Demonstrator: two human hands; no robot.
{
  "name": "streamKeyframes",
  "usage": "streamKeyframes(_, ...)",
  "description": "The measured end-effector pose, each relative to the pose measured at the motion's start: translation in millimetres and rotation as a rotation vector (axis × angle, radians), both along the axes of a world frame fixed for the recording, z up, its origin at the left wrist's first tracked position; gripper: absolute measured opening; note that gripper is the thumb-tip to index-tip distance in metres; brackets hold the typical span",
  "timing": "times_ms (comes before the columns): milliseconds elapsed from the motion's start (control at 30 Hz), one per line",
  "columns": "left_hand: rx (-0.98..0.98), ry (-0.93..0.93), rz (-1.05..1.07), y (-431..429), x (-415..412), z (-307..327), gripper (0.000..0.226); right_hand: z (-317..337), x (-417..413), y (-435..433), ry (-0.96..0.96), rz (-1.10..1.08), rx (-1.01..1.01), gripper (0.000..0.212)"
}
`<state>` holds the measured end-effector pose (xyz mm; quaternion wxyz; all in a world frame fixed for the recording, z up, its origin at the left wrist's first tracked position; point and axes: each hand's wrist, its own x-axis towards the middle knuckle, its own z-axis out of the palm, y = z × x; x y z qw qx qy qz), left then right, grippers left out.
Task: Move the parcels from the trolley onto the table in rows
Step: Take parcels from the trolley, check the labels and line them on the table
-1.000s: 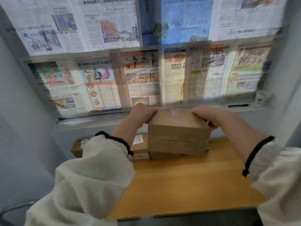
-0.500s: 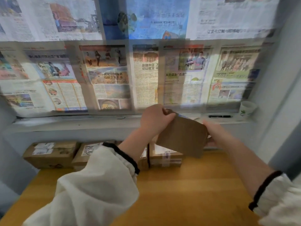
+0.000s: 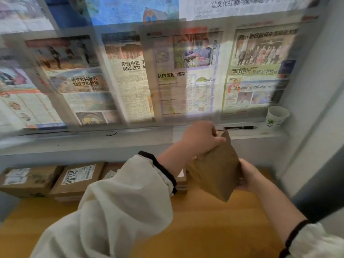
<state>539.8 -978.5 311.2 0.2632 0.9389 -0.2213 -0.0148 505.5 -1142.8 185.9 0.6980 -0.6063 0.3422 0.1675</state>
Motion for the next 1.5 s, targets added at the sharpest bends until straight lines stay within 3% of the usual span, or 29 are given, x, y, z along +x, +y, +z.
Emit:
streamKeyframes(67,-0.056,0.037,0.067,6,9,-20,0.028,-5,6,-7,-0.06,-0.082,-0.105,0.037)
streamKeyframes(200,-0.226,0.357,0.299,30,14,-91,0.034,-20,12,-13,-0.323,-0.104,-0.624,0.037)
streamKeyframes(367,-0.367,0.554,0.536,41,4,-174,0.023,-56,14,-3,-0.433,0.067,-0.782,0.045)
streamKeyframes(500,-0.323,0.504,0.639,39,13,-204,0.009,-82,20,0,-0.392,0.124,-0.718,0.047)
streamKeyframes(600,-0.196,0.486,0.656,38,28,-216,0.025,-95,26,2,-0.395,0.141,-0.661,0.05)
streamKeyframes(833,0.081,0.327,0.583,41,42,-231,0.035,-109,43,0,-0.349,0.189,-0.694,0.053)
streamKeyframes(1167,0.048,0.255,0.546,42,43,-230,0.042,-112,61,1,-0.219,0.23,-0.779,0.044)
streamKeyframes(1333,0.047,0.226,0.414,52,41,-222,0.051,-87,56,8,-0.178,0.383,-1.111,0.059)
streamKeyframes(1400,0.037,0.178,0.403,67,38,-215,0.054,-71,55,26,-0.28,0.462,-1.282,0.068)
streamKeyframes(1500,0.026,0.124,0.416,99,30,-201,0.057,-47,58,67,-0.435,0.624,-1.413,0.062)
